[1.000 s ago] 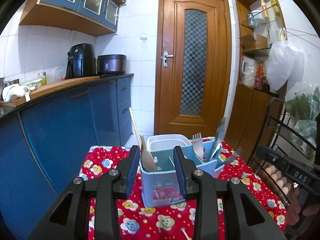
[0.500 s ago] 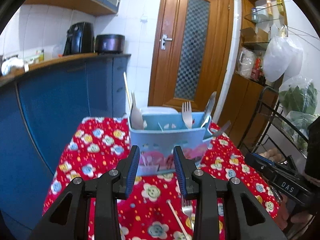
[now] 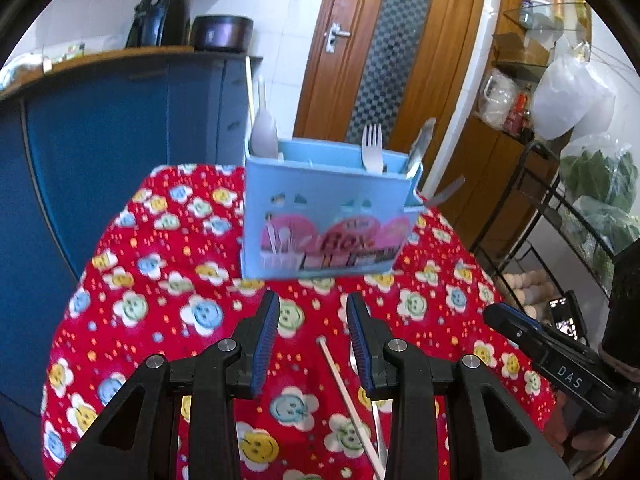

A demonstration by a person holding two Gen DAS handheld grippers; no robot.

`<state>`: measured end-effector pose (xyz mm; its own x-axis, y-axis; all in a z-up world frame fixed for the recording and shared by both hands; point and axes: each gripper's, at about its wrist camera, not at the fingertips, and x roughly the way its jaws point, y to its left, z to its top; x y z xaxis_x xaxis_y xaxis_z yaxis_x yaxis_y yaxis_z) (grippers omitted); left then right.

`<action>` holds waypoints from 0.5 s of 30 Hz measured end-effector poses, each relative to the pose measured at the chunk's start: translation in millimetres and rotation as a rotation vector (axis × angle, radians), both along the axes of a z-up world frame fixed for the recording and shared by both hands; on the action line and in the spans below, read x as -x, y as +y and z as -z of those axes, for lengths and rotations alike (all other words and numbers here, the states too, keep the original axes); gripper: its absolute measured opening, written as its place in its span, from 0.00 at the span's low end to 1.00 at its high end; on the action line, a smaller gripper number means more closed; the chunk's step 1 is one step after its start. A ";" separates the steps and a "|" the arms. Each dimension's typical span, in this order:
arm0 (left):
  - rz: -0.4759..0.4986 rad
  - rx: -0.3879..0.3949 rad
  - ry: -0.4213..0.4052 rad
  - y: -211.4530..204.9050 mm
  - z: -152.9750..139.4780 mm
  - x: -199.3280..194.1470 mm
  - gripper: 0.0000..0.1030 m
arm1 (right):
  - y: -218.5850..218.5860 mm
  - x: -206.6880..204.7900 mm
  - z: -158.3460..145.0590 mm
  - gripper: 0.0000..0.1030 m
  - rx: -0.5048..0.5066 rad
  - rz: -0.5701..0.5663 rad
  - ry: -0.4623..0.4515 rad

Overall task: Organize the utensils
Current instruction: 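Withdraw both open tools from the caddy toward the fork and chopstick on the cloth, then grasp the metal fork with the right tool while the left tool grasps the wooden chopstick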

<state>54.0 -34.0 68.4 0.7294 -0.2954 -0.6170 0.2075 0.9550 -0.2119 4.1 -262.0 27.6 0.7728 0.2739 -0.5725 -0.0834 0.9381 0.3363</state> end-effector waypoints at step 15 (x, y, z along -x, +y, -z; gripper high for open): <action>0.059 -0.012 0.177 -21.4 48.1 -11.6 0.35 | -18.0 1.8 28.3 0.31 -0.036 0.016 0.077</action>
